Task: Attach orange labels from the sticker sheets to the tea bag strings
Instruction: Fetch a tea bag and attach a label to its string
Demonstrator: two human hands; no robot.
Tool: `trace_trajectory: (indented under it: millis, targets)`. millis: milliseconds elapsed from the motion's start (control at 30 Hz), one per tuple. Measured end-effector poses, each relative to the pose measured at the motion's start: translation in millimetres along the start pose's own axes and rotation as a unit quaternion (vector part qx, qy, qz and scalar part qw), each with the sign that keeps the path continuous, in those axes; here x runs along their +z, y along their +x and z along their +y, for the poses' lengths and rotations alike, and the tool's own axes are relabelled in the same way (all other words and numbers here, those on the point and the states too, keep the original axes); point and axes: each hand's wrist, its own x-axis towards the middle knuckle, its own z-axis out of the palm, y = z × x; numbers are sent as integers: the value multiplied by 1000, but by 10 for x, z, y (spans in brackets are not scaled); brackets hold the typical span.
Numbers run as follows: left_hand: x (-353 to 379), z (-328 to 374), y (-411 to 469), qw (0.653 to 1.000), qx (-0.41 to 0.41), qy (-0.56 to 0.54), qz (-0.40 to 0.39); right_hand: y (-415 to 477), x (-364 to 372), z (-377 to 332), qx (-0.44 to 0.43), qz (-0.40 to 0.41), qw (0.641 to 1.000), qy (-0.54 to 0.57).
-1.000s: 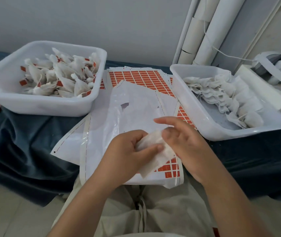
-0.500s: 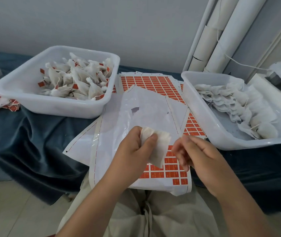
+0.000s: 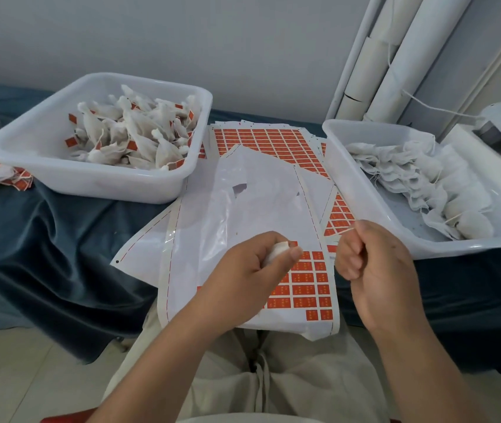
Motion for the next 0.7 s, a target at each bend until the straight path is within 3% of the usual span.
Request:
trace_trajectory:
  millis: [67, 133, 200, 300, 500, 700]
  targets:
    - [-6, -24, -8, 998, 1, 55, -25, -16, 1, 6, -45, 8, 995, -93]
    - [-25, -49, -3, 988, 26, 141, -58, -15, -45, -6, -148, 24, 956, -253]
    - [-53, -72, -1, 975, 41, 199, -89, 3, -107, -35, -214, 49, 914, -341]
    - [-75, -108, 5, 979, 48, 162, -112, 24, -155, -69, -200, 79, 914, -345]
    - [-63, -97, -11, 994, 39, -25, -97, 6, -96, -71, -153, 68, 947, -273]
    - [-47, -84, -6, 993, 70, -74, -65, -38, 40, -31, -87, 52, 964, -246]
